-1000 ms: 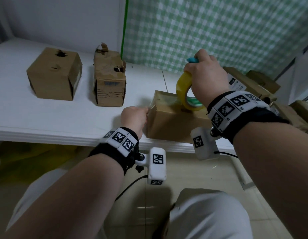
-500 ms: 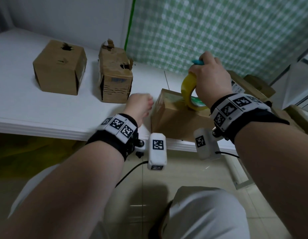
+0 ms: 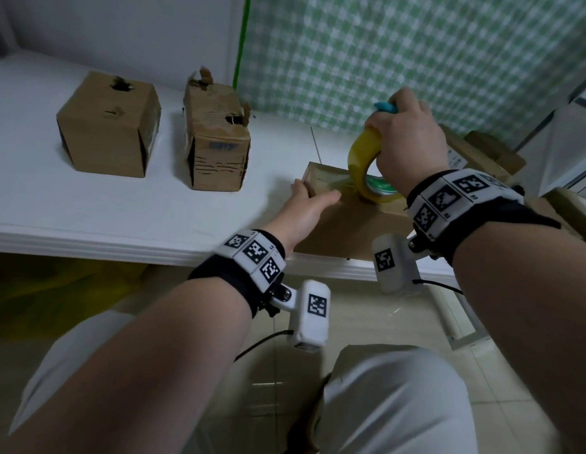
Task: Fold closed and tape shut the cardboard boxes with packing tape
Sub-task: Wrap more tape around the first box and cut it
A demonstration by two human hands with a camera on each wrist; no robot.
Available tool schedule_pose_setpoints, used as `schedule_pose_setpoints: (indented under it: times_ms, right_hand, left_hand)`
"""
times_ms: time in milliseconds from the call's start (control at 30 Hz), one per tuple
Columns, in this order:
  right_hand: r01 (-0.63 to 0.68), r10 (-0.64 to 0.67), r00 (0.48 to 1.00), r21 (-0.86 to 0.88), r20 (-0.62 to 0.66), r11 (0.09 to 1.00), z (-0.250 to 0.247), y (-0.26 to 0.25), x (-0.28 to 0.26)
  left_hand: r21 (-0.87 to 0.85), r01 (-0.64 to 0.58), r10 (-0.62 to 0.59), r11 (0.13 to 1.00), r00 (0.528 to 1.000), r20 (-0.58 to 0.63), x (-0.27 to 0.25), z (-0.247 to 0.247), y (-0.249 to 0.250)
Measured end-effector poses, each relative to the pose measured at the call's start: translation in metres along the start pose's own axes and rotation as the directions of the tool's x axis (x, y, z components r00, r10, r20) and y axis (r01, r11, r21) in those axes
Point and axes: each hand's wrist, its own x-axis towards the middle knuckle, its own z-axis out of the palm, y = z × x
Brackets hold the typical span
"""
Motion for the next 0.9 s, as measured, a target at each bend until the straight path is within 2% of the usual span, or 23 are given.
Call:
schedule_pose_setpoints:
  times_ms: [67,133,200,233,333,367,433,533,633,767,900]
  right_hand:
    - [-0.014,0.015,1.0,0.044,-0.016,0.999,0.001,0.003,-0.002]
    - [-0.037,0.041,0.998,0.099,-0.045,0.994,0.002,0.009,-0.004]
    - [-0.066,0.079,0.994,0.16,-0.074,0.985,0.003,0.014,-0.007]
    - [-0.081,0.1,0.991,0.2,-0.088,0.976,0.003,0.017,-0.008]
    - [-0.135,0.194,0.972,0.362,-0.134,0.922,0.006,0.026,-0.011]
    - [-0.164,0.24,0.962,0.428,-0.131,0.889,0.008,0.03,-0.013]
    - [-0.271,0.349,0.936,0.537,-0.046,0.799,0.017,0.04,-0.017]
    - [-0.407,0.421,0.898,0.603,0.126,0.686,0.038,0.051,-0.023]
    - [-0.412,0.42,0.894,0.656,0.156,0.633,0.049,0.052,-0.023]
    - [-0.36,0.407,0.908,0.68,0.099,0.638,0.038,0.064,-0.016]
    - [-0.418,0.456,0.886,0.58,0.088,0.7,0.027,0.102,-0.026]
  left_hand:
    - [0.067,0.027,-0.028,0.997,1.0,0.012,0.0,-0.004,0.007]
    - [0.266,-0.01,0.022,0.964,0.999,-0.041,0.004,-0.005,0.02]
    - [0.532,-0.072,0.128,0.844,0.989,-0.071,0.009,-0.004,0.036]
    - [0.627,-0.109,0.168,0.772,0.985,-0.036,0.012,-0.003,0.045]
    - [0.798,-0.149,0.183,0.583,0.982,0.05,0.021,0.008,0.059]
    - [0.828,-0.144,0.18,0.541,0.982,0.053,0.024,0.014,0.06]
    - [0.863,-0.133,0.216,0.487,0.976,0.028,0.026,0.023,0.06]
    - [0.851,-0.125,0.257,0.509,0.966,-0.012,0.031,0.028,0.058]
    - [0.855,-0.117,0.247,0.505,0.969,-0.013,0.034,0.027,0.056]
    - [0.9,-0.078,0.206,0.428,0.979,-0.014,0.03,0.027,0.061]
    - [0.917,-0.058,0.156,0.394,0.988,-0.004,0.03,0.028,0.064]
